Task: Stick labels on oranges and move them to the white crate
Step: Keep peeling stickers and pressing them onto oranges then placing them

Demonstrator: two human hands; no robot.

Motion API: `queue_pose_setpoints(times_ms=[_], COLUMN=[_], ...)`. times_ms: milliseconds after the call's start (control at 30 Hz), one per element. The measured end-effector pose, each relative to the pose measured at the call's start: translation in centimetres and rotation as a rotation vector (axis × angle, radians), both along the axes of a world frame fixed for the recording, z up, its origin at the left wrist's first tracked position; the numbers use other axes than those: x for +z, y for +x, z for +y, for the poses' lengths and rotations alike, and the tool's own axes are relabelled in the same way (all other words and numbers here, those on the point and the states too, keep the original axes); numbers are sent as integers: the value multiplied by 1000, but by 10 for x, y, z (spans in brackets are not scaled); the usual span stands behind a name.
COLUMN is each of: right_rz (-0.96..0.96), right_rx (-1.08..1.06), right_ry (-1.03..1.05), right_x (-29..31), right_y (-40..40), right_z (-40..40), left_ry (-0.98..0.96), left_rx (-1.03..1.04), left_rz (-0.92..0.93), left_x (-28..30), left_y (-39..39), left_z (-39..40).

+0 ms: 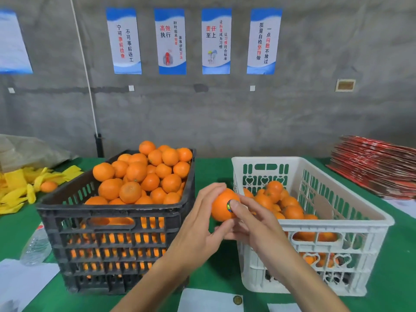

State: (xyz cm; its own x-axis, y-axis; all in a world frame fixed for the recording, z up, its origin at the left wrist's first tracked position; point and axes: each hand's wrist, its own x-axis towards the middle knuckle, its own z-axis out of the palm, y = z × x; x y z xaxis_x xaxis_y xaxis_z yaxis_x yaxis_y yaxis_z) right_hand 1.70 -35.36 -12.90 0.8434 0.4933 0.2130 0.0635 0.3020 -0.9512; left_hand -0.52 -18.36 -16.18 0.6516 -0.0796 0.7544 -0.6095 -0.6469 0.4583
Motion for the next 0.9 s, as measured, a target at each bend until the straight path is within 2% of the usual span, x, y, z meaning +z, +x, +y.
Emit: queue_pose_setpoints(times_ms=[133, 267, 400, 500, 600, 667, 767, 900], right_rz=[-239, -678, -772, -769, -849, -896, -997, -1052], right_rx=[-205, -631, -811, -890, -962, -968, -981, -966], right_ry=[14, -329, -548, -626, -681, -684, -657, -631], right_x=[8, 1, -10, -21, -29, -30, -31, -33], right_y=[12, 30, 50, 60, 66, 66, 63, 59], right_z=[-4, -7, -19, -25, -26, -21, -6, 9], left_ry=[133, 273, 297, 302, 382, 476, 595, 631], left_rx=[28, 151, 350, 546, 744, 811, 803, 780], left_rz=[63, 51, 97, 387, 865, 1098, 1301, 1424], left_x=[23, 38, 57, 78, 90, 89, 80, 77], left_y=[15, 21, 24, 30, 32, 30, 31, 38], left_z=[-8, -6, 32, 84, 138, 167, 190, 197])
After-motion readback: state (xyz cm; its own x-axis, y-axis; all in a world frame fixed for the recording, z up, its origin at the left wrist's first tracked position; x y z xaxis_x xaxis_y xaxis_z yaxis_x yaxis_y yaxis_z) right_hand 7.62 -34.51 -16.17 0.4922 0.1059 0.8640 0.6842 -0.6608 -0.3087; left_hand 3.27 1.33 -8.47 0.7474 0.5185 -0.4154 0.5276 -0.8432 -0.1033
